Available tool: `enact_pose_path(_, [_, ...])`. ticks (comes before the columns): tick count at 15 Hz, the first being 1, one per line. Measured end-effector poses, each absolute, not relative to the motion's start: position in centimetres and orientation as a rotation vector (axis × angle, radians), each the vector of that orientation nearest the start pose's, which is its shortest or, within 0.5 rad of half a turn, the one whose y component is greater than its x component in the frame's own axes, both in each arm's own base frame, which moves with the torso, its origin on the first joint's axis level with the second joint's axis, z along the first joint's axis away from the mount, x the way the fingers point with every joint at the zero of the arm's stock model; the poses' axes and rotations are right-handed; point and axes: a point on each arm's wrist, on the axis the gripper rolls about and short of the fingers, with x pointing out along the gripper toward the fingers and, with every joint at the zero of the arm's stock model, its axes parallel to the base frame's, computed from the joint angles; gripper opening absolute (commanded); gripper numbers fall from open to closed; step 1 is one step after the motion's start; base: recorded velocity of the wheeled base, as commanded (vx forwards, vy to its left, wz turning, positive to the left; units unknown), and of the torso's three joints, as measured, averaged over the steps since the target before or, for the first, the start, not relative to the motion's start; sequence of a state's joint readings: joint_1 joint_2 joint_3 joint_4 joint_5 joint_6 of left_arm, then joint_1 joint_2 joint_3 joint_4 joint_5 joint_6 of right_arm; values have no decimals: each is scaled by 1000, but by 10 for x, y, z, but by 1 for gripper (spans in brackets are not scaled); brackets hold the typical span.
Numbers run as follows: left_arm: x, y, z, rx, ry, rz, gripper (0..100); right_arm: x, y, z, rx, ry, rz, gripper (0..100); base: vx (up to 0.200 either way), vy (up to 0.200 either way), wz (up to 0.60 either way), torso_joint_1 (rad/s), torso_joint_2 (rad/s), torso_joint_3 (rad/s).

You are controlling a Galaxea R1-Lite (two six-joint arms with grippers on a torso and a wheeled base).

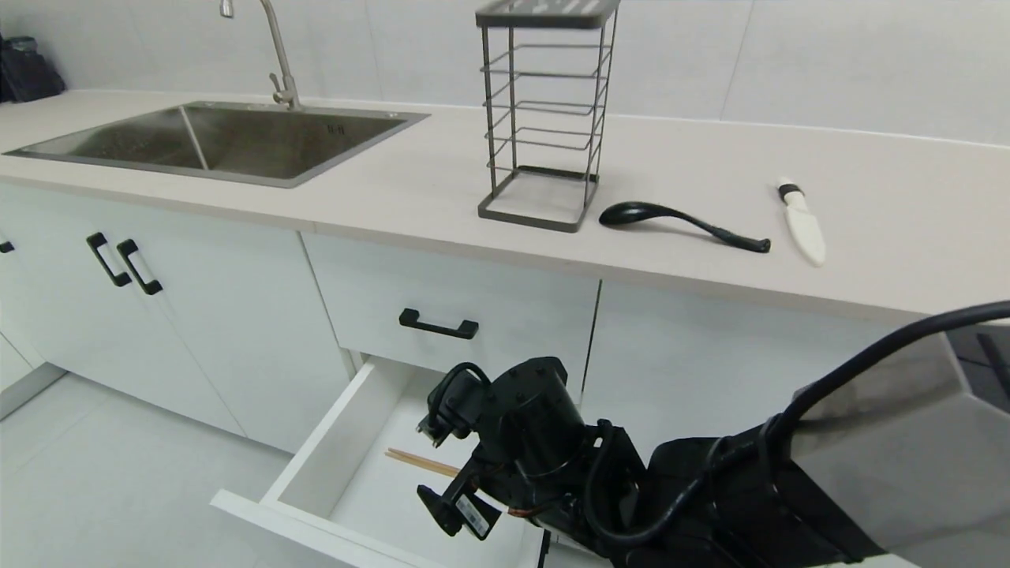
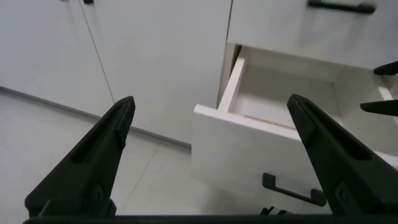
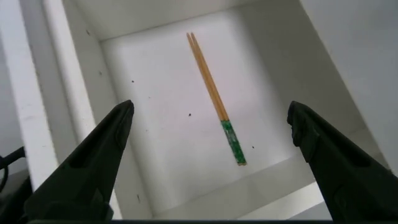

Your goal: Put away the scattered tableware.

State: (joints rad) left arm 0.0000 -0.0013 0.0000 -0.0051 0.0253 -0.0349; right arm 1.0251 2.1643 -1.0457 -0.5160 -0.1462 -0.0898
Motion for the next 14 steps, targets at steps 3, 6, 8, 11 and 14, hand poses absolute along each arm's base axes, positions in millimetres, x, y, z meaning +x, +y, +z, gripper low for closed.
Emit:
enact_pose_path(3, [-23, 1, 76, -35, -6, 26, 100, 205, 338, 67, -427, 483, 885, 100, 0, 0, 0, 206, -527, -198])
enact_pose_path(6, [-23, 1, 76, -35, -6, 25, 100, 202, 339, 65, -436, 489, 893, 100, 0, 0, 0, 188, -471, -214])
enact_pose_path(8, [-23, 1, 76, -35, -7, 26, 100, 199, 340, 62, -448, 499, 902, 100, 0, 0, 0, 102, -478, -212])
enact_pose_path(11, [-23, 1, 76, -35, -6, 25, 100, 195, 338, 55, -505, 580, 903, 100, 0, 0, 0, 380, -494, -229])
enact_pose_path(14, [-23, 1, 76, -35, -5, 26, 100, 193, 341, 55, -527, 604, 911, 100, 0, 0, 0, 315, -502, -240])
